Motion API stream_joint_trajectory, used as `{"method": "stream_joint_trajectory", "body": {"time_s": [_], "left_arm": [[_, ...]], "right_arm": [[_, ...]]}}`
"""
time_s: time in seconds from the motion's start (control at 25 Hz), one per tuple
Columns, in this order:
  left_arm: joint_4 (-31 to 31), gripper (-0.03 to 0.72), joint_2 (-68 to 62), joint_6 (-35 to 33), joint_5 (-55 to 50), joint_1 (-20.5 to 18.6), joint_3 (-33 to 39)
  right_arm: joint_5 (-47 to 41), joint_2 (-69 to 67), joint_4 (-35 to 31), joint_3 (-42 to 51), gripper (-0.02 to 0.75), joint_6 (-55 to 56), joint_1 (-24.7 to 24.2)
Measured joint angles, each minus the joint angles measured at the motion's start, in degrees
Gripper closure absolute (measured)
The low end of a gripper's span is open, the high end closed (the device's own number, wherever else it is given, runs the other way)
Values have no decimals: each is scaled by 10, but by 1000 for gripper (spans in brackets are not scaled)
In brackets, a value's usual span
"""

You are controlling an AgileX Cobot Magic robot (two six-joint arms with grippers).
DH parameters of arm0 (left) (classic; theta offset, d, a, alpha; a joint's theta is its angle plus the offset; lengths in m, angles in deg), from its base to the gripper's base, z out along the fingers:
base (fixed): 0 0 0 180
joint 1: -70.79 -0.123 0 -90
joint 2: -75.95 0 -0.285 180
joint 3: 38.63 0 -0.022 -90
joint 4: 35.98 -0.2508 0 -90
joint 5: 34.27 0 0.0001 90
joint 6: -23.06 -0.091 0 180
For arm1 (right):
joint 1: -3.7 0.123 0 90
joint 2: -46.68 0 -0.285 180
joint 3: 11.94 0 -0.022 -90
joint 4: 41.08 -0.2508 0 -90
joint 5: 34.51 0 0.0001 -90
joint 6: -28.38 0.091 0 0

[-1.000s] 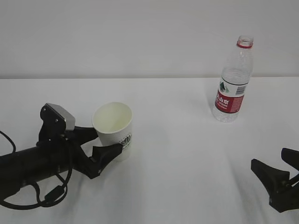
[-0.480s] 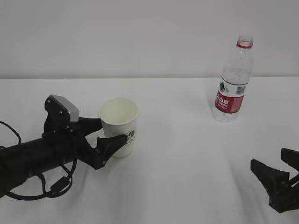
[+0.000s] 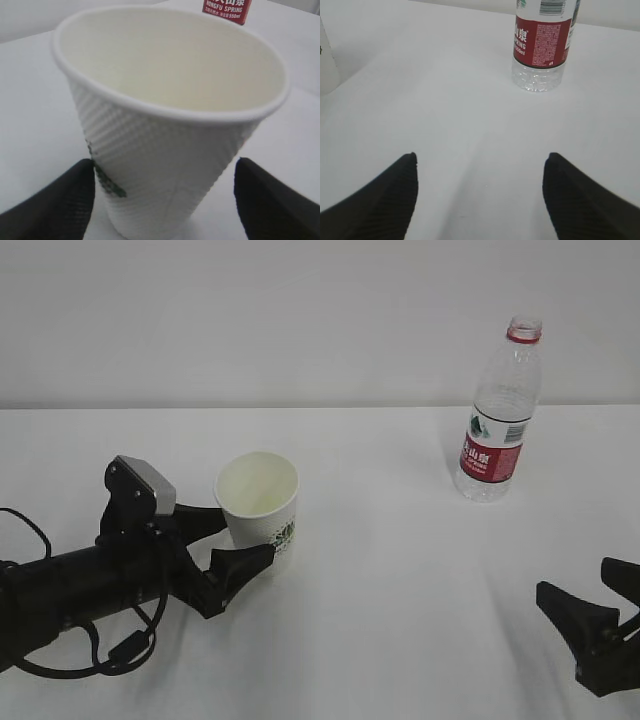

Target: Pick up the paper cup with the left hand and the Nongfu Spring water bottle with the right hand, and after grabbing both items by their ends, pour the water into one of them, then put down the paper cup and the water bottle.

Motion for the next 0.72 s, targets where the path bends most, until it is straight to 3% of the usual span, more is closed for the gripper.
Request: {"method": "stream_joint_trajectory", "body": {"time_s": [0.72], "left_arm": [[-1, 59, 0, 0, -6, 10, -28]], "right_arm": [[0, 0, 0, 0, 150, 0, 0]]}}
